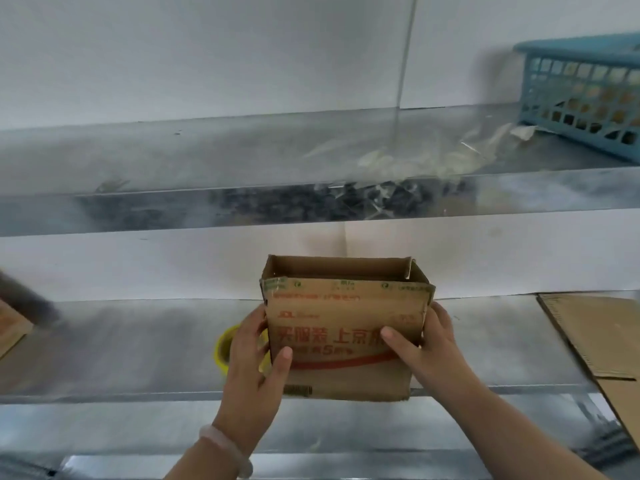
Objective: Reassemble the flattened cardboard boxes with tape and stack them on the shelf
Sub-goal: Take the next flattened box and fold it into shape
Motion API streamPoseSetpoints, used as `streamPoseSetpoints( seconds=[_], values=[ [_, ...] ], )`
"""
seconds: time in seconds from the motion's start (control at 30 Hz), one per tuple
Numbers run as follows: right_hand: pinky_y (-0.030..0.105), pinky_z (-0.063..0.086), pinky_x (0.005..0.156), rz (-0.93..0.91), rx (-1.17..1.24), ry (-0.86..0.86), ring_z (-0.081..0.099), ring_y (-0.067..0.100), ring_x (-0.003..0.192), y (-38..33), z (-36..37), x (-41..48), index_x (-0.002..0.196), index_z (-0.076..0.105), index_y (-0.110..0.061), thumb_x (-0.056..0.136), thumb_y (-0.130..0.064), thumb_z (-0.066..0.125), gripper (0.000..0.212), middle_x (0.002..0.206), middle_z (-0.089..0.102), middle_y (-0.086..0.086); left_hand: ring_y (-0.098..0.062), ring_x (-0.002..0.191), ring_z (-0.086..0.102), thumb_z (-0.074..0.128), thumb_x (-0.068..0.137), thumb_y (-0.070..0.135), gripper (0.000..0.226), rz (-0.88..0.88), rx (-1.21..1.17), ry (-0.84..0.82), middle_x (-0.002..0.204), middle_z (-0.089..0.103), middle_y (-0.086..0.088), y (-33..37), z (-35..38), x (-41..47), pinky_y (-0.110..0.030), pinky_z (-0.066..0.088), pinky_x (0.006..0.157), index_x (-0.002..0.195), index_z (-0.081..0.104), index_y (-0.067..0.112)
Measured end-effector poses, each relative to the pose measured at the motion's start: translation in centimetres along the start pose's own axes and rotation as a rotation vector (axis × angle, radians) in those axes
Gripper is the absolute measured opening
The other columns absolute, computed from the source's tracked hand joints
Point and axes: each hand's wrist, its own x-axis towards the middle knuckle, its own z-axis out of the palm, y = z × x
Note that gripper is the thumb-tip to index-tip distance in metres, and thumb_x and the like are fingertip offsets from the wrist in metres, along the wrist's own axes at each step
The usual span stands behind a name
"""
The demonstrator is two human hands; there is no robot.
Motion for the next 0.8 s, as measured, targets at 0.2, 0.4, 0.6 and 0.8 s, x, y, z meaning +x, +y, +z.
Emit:
streamPoseSetpoints(
  seconds=[0.2, 0.4, 0.6, 0.8],
  values=[
    [0.026, 0.053, 0.09, -0.036, 0.082, 0.036, 0.055, -0.003, 0.113, 0.9, 0.1, 0.8, 0.142, 0.028, -0.05, 0.083, -0.022, 0.075, 0.08, 0.12, 0.055, -0.03, -0.016, 0.118, 0.051, 0.052, 0.086, 0.041, 0.06, 0.06, 0.018, -0.117, 0.123, 0.046, 0.016, 0.0, -1.0, 1.7, -0.025, 0.055, 0.084, 0.143, 0.037, 0.027],
    [0.031, 0.054, 0.093, -0.099, 0.122, -0.063, 0.052, 0.001, 0.122, 0.9, 0.0, 0.2, 0.141, 0.023, -0.058, 0.084, -0.015, 0.073, 0.088, 0.127, 0.049, -0.034, -0.013, 0.115, 0.05, 0.051, 0.085, 0.057, 0.044, 0.146, 0.21, -0.161, 0.128, 0.039, 0.013, -0.8, -1.4, 2.8, -0.025, 0.056, 0.08, 0.126, 0.047, 0.04],
    [0.027, 0.053, 0.094, -0.159, 0.054, 0.047, 0.052, 0.0, 0.119, 0.1, 0.1, 0.9, 0.118, 0.06, -0.04, 0.088, -0.045, 0.057, 0.031, 0.13, 0.053, -0.018, -0.002, 0.111, 0.053, 0.044, 0.084, 0.059, 0.039, 0.011, 0.106, -0.172, 0.125, 0.044, 0.026, -0.6, -1.8, 4.3, -0.012, 0.05, 0.078, 0.1, 0.066, 0.032],
    [0.024, 0.055, 0.083, -0.087, 0.007, 0.078, 0.054, 0.009, 0.115, -0.4, -1.1, 3.0, 0.135, 0.031, -0.063, 0.095, -0.027, 0.058, 0.059, 0.133, 0.045, -0.015, 0.001, 0.102, 0.053, 0.063, 0.088, 0.036, 0.065, -0.161, 0.143, -0.201, 0.123, 0.039, 0.03, -0.5, -1.8, 6.6, -0.022, 0.053, 0.073, 0.139, 0.024, 0.048]
  ],
)
